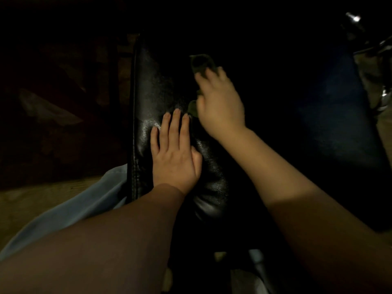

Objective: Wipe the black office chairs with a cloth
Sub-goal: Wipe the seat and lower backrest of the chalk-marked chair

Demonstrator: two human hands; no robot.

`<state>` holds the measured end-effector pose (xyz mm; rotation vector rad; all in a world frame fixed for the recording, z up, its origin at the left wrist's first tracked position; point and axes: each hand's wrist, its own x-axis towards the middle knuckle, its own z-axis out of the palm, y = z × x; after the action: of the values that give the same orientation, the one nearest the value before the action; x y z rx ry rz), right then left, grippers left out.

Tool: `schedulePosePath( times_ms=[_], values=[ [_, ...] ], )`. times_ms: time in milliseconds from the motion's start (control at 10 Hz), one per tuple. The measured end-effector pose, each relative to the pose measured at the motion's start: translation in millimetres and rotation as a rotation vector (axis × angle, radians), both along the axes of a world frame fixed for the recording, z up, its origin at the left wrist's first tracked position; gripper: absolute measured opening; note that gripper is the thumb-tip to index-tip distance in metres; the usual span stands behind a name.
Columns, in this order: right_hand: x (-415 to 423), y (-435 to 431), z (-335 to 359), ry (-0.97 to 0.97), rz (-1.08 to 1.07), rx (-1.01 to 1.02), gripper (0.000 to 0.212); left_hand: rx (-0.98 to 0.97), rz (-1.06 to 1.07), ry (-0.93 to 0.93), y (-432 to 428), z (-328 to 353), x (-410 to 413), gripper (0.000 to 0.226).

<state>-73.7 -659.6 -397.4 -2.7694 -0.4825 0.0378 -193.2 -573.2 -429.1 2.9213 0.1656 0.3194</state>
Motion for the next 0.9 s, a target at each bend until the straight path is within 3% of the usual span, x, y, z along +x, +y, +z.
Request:
schedulePosePath(
  times_ms=[100,200,500,600,700,900],
  values=[
    [-23,-9,7,0.068,0.192,-0.006,0.053,-0.002,0.000,-0.010,0,0,0,0.066],
    [-38,-59,9,0.114,0.211,0.000,0.054,-0.018,0.006,-0.014,-2,2,-1,0.065],
    [-67,-237,7,0.053,-0.416,0.088,0.046,-0.065,0.018,0.025,-4,9,-3,0.063],
    [-58,-231,2,0.017,-0.574,0.061,0.045,-0.066,0.019,0.014,-6,8,-5,0.062],
    [-24,-210,4,0.040,-0.592,-0.008,0.047,-0.064,0.024,0.014,-7,6,-6,0.063],
    [26,-116,8,0.011,-0.354,-0.128,0.050,-0.064,0.030,0.016,-6,3,-5,0.067]
  ],
)
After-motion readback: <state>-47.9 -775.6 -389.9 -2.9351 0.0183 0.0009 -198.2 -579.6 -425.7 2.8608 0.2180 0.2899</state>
